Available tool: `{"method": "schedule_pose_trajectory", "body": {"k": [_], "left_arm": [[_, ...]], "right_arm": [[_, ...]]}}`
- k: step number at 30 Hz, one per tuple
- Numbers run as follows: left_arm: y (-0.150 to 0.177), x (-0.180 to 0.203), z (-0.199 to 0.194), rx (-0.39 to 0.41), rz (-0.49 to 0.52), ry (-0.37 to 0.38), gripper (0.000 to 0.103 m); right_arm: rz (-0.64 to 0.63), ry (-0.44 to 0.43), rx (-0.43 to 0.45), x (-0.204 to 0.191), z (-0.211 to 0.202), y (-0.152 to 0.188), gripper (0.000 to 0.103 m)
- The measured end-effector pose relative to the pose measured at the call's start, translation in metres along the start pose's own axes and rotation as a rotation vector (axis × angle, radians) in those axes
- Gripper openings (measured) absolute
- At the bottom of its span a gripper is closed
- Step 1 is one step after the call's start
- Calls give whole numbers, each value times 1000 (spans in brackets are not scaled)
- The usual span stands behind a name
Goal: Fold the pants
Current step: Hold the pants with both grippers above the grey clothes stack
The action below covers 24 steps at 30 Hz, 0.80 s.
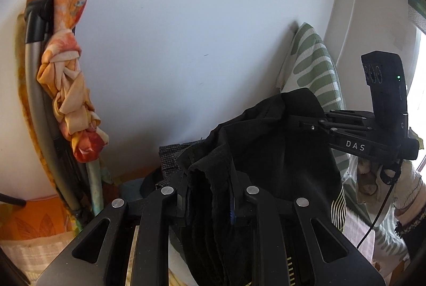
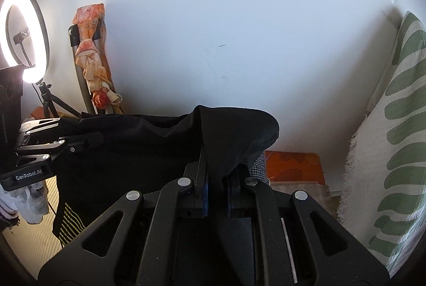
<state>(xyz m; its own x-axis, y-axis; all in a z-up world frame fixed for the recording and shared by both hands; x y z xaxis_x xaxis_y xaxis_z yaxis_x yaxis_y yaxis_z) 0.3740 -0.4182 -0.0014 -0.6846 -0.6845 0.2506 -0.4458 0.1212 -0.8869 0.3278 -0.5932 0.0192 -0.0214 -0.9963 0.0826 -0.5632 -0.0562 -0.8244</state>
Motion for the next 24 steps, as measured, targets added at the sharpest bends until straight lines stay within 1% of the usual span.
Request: {"method": "schedule_pose_trajectory", "body": {"k": [2, 4, 7, 10, 11, 15, 18, 20, 21, 22, 24], "left_arm": [[2, -5, 1, -2, -21, 9, 18], [3, -3, -6, 7, -12, 11, 18], [4, -6, -24, 27, -24, 24, 18], [1, -7, -49, 65, -61, 44, 18], [-1, -8, -60, 97, -51, 47, 18], [-8, -9, -116, 166, -29, 36, 18], [-22, -18, -173, 244, -23, 9, 17], [-32, -23, -202, 282, -26, -6, 17], [-38, -27, -221, 303, -22, -21, 17], [-42, -29, -231, 312, -16, -30, 17], [-50, -27, -248, 322, 16, -52, 17]], "right_arm": [[5, 4, -3, 0, 2, 0, 10], [8, 6, 2, -5, -2, -2, 10], [-1, -6, 19, -17, -23, -8, 10], [-16, -39, 61, -39, -63, -23, 9], [-46, -47, 75, -51, -78, -29, 9], [-144, -83, 114, -105, -127, -54, 9], [-209, -129, 165, -149, -162, -73, 9], [-240, -165, 193, -172, -179, -86, 9], [-257, -174, 210, -182, -186, -93, 9], [-266, -178, 221, -187, -190, -96, 9], [-238, -195, 227, -186, -191, -102, 9]]}}
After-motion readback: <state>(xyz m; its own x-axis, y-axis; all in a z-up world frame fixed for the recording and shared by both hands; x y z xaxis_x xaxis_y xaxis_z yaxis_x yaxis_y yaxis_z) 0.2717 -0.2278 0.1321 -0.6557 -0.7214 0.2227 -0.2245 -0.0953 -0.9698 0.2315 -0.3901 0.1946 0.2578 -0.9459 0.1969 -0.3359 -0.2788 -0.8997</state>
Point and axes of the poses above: each gripper's, at about its wrist camera, not at the fingertips, and z roughly the way its jaws point, x to its right, y to its underside, the point moved 4 cm from there along z, roughly the way its jaws point, and after that the axes turned 7 degrees about x, right-handed, at the moved point
